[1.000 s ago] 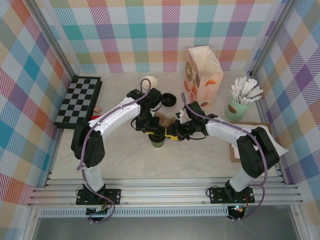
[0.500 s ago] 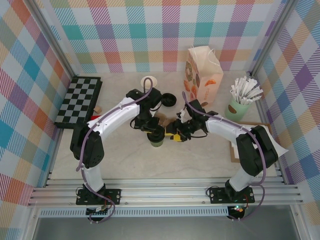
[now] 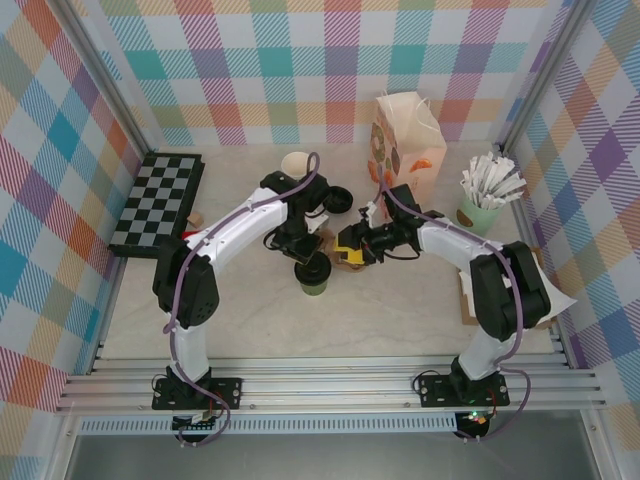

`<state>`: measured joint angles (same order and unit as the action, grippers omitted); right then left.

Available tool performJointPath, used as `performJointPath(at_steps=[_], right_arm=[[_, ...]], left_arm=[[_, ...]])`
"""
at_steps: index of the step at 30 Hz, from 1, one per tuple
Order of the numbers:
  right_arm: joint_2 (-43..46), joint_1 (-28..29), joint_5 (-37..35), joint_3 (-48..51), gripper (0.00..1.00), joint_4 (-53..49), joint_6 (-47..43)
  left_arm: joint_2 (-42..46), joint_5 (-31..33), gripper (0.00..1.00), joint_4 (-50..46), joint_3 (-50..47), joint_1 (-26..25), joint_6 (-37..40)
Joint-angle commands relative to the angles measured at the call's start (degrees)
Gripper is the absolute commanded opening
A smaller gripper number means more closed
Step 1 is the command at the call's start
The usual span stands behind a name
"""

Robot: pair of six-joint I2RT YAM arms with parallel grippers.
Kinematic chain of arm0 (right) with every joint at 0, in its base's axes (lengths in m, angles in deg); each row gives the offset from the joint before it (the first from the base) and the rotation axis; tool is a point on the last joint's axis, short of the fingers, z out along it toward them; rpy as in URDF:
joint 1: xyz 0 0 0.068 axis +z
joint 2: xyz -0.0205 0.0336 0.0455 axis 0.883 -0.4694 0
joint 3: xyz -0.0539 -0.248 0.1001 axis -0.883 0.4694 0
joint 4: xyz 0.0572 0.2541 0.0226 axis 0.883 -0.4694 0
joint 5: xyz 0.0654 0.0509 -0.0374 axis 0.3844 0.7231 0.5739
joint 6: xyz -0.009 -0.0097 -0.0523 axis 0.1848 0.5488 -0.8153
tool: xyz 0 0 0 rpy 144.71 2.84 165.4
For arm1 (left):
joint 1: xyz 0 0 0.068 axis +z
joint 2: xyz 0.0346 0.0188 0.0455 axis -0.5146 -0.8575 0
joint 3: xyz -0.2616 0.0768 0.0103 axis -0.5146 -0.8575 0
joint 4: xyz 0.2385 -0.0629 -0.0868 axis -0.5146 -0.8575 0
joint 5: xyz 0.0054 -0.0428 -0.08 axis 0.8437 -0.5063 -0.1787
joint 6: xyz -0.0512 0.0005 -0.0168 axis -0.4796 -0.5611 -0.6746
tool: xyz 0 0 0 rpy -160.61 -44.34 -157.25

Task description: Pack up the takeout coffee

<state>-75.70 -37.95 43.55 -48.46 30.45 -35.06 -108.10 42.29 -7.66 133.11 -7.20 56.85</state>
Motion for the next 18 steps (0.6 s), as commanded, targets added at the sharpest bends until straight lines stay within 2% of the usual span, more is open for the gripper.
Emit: performJointPath(at_steps=[1,13,18], right_arm=[[-1.7,0.6,3.9,-1.9,0.45,-1.0,-2.6],[-4.8,2.6,4.4,-0.6,0.41,-1.5,-3.2],[-6.0,3.6,2.3,0.3,0.37,-2.3,-3.3]], left_arm=[[-1.7,-1.0,0.0,-2.1,0.9,-0.7,2.5],[-1.6,-1.5,0.0,-0.5,-0.8,-0.8,0.8],[-1.1,-2.3,0.0,0.8,-1.9,-0.8,0.2]])
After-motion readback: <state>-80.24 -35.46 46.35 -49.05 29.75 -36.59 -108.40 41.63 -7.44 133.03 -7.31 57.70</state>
